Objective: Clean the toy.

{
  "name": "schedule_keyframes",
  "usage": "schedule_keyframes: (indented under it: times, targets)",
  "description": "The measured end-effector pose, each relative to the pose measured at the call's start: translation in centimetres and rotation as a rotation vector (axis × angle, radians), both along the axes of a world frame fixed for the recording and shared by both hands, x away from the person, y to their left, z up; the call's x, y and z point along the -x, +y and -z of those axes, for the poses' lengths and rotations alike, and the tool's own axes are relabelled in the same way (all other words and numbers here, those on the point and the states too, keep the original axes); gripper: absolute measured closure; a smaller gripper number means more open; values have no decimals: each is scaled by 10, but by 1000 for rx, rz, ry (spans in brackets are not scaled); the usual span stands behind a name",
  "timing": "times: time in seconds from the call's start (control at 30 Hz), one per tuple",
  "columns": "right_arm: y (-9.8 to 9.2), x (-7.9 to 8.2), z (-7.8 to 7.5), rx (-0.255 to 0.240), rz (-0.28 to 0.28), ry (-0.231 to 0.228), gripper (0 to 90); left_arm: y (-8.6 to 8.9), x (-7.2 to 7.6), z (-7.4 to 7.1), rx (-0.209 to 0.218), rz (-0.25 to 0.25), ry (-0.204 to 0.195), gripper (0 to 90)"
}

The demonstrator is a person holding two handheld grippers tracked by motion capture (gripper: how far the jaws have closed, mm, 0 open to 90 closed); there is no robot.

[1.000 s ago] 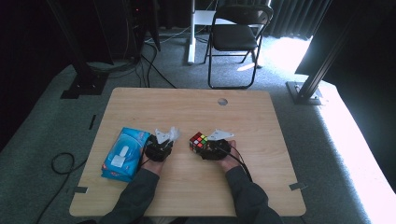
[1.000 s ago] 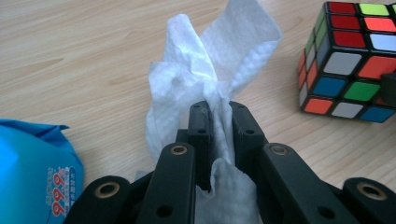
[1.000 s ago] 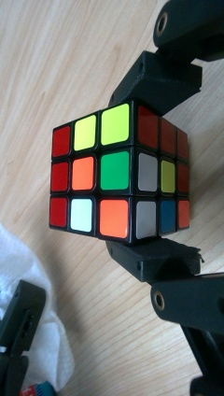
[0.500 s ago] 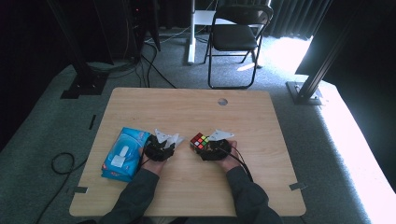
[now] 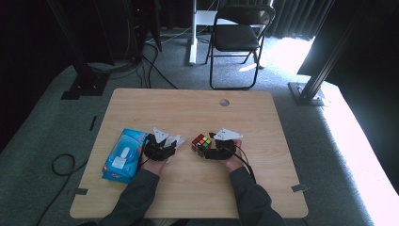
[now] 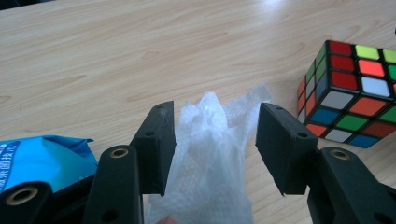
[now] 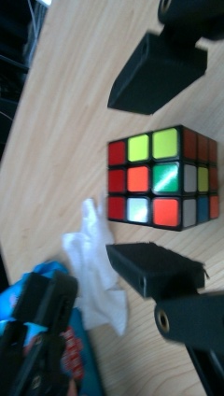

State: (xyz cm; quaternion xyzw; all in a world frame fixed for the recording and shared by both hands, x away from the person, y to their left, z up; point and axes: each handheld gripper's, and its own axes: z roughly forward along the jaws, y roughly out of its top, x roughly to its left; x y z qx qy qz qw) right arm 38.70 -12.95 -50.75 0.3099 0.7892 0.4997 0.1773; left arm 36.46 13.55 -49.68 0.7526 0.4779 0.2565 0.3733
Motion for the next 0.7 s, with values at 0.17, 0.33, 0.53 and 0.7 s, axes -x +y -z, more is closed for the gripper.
schedule_keyframes:
  times: [0.17, 0.33, 0.53, 0.7]
  targets:
    - [-8, 1, -4, -23, 51, -34, 569, 2, 1, -3, 8, 5, -2, 493]
    - [-11, 0, -4, -14, 100, -41, 732, 5, 0, -2, 20, 0, 4, 505]
    - [-12, 1, -4, -3, 123, -57, 900, 8, 0, -1, 27, -7, 6, 505]
    - [-14, 1, -2, 0, 126, -55, 900, 8, -1, -1, 31, -9, 9, 505]
